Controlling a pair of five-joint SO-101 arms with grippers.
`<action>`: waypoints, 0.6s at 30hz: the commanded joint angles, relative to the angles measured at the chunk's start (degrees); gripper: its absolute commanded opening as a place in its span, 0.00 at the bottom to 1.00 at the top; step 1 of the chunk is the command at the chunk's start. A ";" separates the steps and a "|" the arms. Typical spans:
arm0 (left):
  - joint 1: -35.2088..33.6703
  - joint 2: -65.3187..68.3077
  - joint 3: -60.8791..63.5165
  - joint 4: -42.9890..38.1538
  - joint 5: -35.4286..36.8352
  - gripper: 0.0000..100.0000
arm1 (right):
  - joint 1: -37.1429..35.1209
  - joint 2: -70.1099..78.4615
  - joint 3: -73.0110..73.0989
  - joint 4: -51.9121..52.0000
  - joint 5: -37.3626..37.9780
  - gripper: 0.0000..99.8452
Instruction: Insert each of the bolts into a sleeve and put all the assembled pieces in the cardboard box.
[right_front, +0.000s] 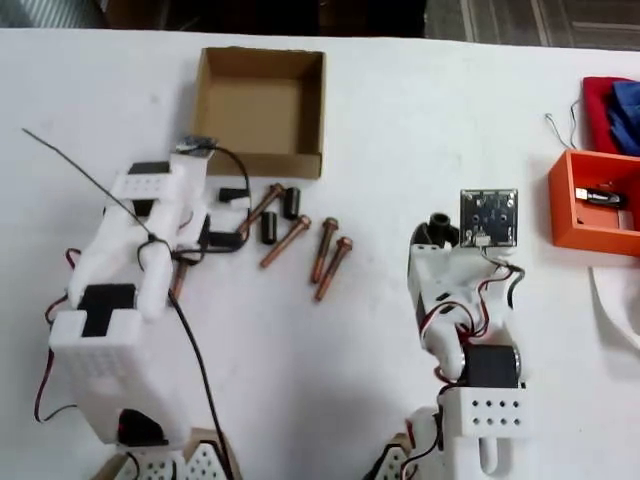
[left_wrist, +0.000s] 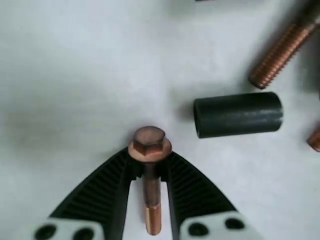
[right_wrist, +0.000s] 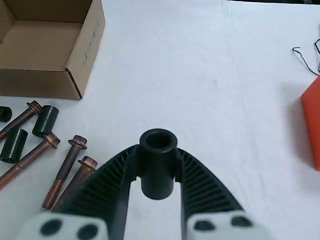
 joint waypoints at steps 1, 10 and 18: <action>0.44 -0.53 -0.66 1.85 -0.35 0.03 | -0.13 -1.01 -1.76 0.13 -0.62 0.02; 0.79 -24.62 -12.00 16.97 -0.26 0.03 | -0.13 -4.70 -1.85 2.95 -0.70 0.02; 7.03 -58.55 11.82 1.93 0.09 0.03 | -5.32 -27.38 5.10 7.60 -0.18 0.02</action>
